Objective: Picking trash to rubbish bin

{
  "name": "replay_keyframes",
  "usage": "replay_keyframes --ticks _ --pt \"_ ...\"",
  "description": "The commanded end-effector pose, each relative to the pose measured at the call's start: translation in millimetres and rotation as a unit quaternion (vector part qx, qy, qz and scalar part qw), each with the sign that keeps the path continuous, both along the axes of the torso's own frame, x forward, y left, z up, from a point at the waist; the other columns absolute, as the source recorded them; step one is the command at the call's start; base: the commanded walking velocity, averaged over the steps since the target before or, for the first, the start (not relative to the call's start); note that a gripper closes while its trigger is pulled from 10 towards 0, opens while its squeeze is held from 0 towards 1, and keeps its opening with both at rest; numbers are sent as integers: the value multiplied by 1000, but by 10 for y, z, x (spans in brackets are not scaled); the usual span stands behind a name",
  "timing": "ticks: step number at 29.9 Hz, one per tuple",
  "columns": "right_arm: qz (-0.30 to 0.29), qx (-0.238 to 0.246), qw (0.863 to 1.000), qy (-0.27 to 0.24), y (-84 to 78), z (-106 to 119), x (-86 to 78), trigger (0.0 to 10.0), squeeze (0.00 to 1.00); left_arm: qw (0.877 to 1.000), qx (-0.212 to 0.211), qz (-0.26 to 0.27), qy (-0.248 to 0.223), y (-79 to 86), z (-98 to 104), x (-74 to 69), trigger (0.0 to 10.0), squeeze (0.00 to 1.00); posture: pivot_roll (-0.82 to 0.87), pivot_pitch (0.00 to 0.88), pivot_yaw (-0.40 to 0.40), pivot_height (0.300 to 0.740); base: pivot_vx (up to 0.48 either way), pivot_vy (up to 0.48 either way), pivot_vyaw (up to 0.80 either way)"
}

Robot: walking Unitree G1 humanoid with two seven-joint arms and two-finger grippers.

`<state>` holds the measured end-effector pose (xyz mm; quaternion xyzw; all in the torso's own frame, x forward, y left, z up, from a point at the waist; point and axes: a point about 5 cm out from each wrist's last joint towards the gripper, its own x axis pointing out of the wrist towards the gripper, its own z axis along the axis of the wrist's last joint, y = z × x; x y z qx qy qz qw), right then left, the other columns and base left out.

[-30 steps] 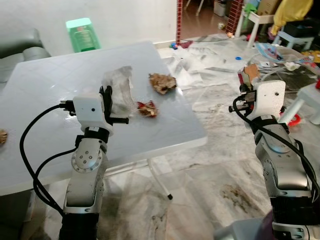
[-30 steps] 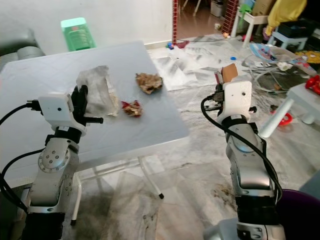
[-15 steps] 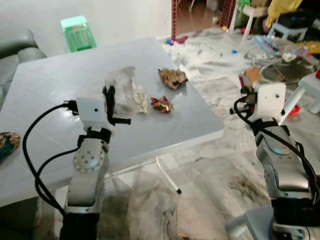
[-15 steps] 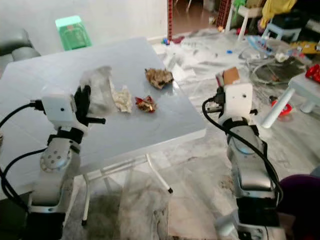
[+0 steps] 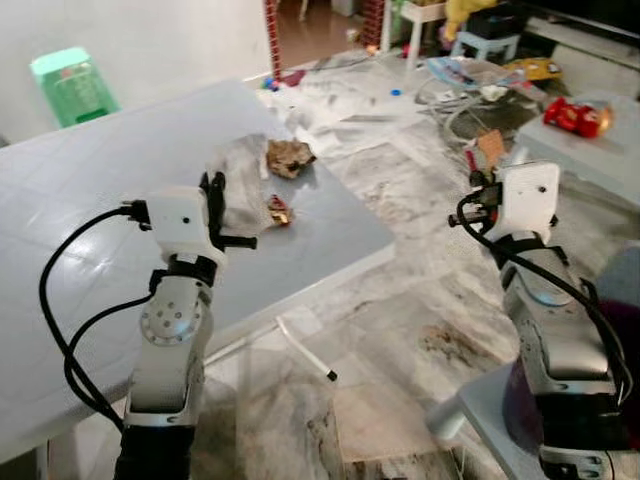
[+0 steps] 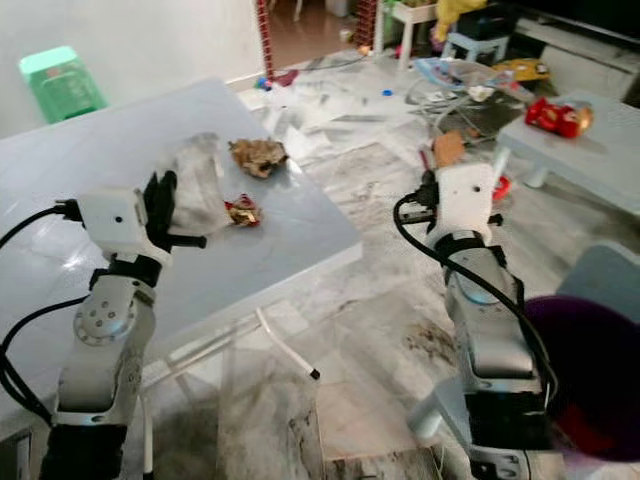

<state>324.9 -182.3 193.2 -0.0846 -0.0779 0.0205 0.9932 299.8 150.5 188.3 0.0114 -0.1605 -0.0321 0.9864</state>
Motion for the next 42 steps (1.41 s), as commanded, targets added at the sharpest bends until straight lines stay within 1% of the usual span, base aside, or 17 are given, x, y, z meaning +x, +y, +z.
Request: replay_keyframes --ticks 1,4,7,8,13,42 --pt "6 0 1000 -8 37 47 -5 10000 0 1000 3 6 -4 43 21 -2 0 0 -97 47 52 740 0 0 -800" --pt "5 0 1000 -7 33 44 -7 10000 0 1000 3 4 -3 40 18 -2 0 0 -97 48 52 740 0 0 -800" --pt "5 0 1000 -7 32 45 -9 10000 0 1000 1 5 -4 39 22 -3 0 0 -100 52 52 740 0 -299 -800" --pt "5 -1 1000 -6 29 44 -9 10000 0 1000 -6 2 -4 34 19 -2 0 0 -100 52 52 740 0 0 -800" --pt "6 -2 1000 -4 25 39 -11 10000 0 1000 -10 0 -5 25 20 -9 0 0 -101 54 51 740 0 0 -800" --pt "5 -1 1000 -1 17 46 -7 10000 0 1000 -19 -1 1 17 10 -1 0 0 -105 53 47 740 0 0 -800"
